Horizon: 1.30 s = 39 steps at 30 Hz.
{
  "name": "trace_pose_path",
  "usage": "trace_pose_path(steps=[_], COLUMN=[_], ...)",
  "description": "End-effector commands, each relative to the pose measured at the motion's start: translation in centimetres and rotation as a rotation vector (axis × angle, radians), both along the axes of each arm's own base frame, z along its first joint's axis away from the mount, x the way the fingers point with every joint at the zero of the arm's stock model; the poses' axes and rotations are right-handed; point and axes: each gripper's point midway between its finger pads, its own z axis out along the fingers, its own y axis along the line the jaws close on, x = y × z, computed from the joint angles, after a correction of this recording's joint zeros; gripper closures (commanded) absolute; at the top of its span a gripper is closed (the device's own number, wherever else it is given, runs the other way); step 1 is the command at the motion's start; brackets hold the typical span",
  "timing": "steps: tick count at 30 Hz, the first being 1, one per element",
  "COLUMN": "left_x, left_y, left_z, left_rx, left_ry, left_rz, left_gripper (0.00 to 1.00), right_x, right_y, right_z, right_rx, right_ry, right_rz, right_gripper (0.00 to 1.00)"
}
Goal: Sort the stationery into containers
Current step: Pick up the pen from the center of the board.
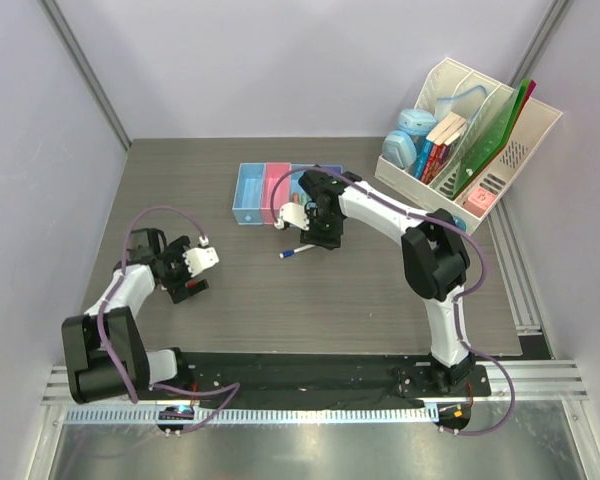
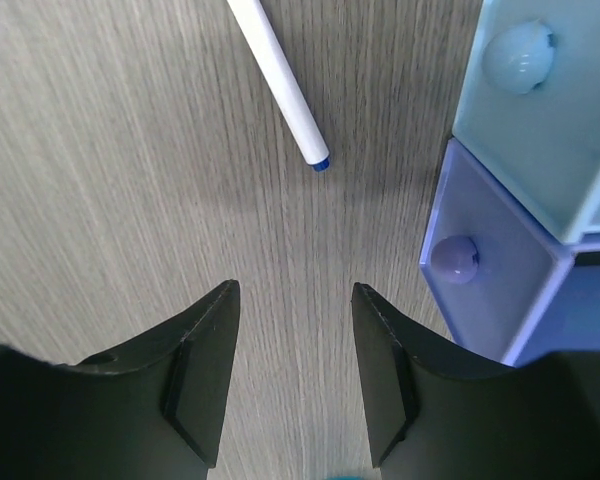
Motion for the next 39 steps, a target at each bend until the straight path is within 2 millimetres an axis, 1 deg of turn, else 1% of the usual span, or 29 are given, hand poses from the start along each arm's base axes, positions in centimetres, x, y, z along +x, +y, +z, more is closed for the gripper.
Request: trace_pose_path(steps=[1,2,6,8,9,10,12,13,15,16,18,19,21,22,24,25,26,31,32,34,37,39], left_x=[1.8,1.7,1.4,1.1,0.7,0.4,-0.4,-0.7,-1.4,-1.6,-2.0,-2.0,-2.2,-2.5,-2.8,-2.9,-3.0,-3.4,-3.4,-3.5,-2.8,-2.0], left_y=[-0.1,-0.1,-0.2,-0.4,-0.5,-0.7,-1.1,-1.3,-1.8,-1.9,-2.1,-2.1,-2.2,-2.2,-2.1,-2.0,-2.0,-2.0,-2.0,-1.7,-0.9,-0.5], left_z=[-0.2,-0.6,0.0,0.2,0.3,0.4,0.5,0.5,0.5,0.6,0.4,0.4,0.3,0.0,-0.2,-0.4,-0.5,-0.9,-0.8,-0.8,-0.3,0.4], left_rx=[-0.011,-0.013,-0.031,-0.036,-0.038,-0.045,-0.055,-0.060,-0.083,-0.088,-0.101,-0.103,-0.108,-0.111,-0.108,-0.107,-0.109,-0.111,-0.111,-0.105,-0.111,-0.128], left_ry=[-0.006,0.018,0.068,0.068,0.070,0.071,0.072,0.075,0.089,0.088,0.102,0.105,0.118,0.134,0.151,0.156,0.164,0.174,0.174,0.184,0.167,0.143], left_rz=[-0.090,-0.103,-0.125,-0.138,-0.146,-0.157,-0.167,-0.170,-0.178,-0.177,-0.176,-0.171,-0.164,-0.160,-0.155,-0.151,-0.143,-0.126,-0.122,-0.091,-0.022,0.025], left_gripper=[0.07,0.09,0.14,0.17,0.18,0.22,0.27,0.30,0.33,0.37,0.40,0.45,0.51,0.59,0.69,0.96,0.99,1.00,1.00,1.00,1.00,1.00], right_x=[0.8,0.8,1.3,1.6,1.8,1.8,2.0,2.0,2.0,2.0,2.2,2.2,2.4,2.4,2.3,2.2,2.2,1.5,1.3,0.8,0.5,0.4], right_y=[-0.2,-0.3,0.1,0.7,0.9,1.1,1.6,1.7,2.1,2.2,2.6,2.6,3.2,3.3,3.7,3.9,4.1,5.5,6.1,6.7,7.8,8.5], right_z=[-0.8,-1.3,-1.8,-1.3,-1.0,-0.9,-0.5,-0.5,-0.6,-0.7,-0.6,-0.7,-0.5,-0.3,-0.1,0.0,0.2,0.3,0.3,0.0,-0.9,-1.2], right_rx=[-0.040,-0.049,-0.050,-0.033,-0.022,-0.014,0.000,0.002,0.003,0.005,0.016,0.019,0.035,0.040,0.051,0.054,0.057,0.079,0.090,0.109,0.123,0.136], right_ry=[-0.028,-0.018,-0.023,-0.037,-0.048,-0.052,-0.070,-0.072,-0.078,-0.077,-0.089,-0.091,-0.106,-0.110,-0.117,-0.120,-0.127,-0.126,-0.129,-0.119,-0.114,-0.113], right_rz=[0.033,0.039,0.047,0.048,0.050,0.049,0.057,0.058,0.067,0.069,0.072,0.073,0.076,0.080,0.087,0.095,0.102,0.130,0.138,0.147,0.160,0.167], right_gripper=[0.46,0.46,0.46,0.45,0.45,0.45,0.45,0.45,0.44,0.44,0.44,0.44,0.43,0.43,0.41,0.40,0.38,0.36,0.35,0.34,0.33,0.33])
